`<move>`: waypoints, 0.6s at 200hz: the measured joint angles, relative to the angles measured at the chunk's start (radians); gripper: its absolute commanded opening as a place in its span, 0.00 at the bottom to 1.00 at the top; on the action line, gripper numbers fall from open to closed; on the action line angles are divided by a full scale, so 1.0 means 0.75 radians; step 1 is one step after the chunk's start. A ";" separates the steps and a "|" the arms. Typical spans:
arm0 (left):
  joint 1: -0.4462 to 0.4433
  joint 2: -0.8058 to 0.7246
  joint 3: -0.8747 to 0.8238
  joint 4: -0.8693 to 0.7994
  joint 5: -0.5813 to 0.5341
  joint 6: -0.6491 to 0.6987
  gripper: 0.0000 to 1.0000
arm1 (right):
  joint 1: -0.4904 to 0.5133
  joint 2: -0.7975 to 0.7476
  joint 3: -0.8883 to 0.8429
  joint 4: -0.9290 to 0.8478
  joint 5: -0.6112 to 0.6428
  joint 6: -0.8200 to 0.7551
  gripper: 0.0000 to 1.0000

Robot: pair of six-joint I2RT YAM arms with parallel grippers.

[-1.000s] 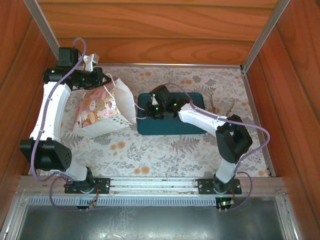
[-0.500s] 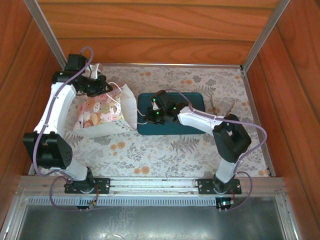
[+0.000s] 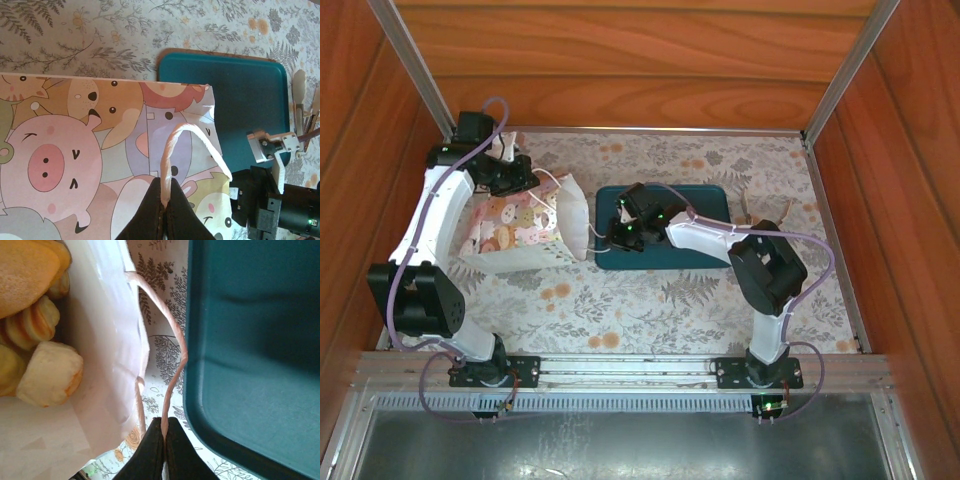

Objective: Take the fake bread out of the paper bag

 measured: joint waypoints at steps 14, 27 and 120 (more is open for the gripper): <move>0.000 0.005 0.000 0.000 0.005 -0.002 0.00 | 0.000 0.007 0.016 -0.001 0.001 -0.001 0.09; 0.000 0.010 0.000 0.002 0.014 -0.012 0.00 | -0.001 0.022 0.032 -0.001 0.003 -0.002 0.09; -0.001 0.014 -0.091 0.164 0.108 -0.158 0.00 | -0.070 0.064 0.037 -0.015 0.021 -0.036 0.17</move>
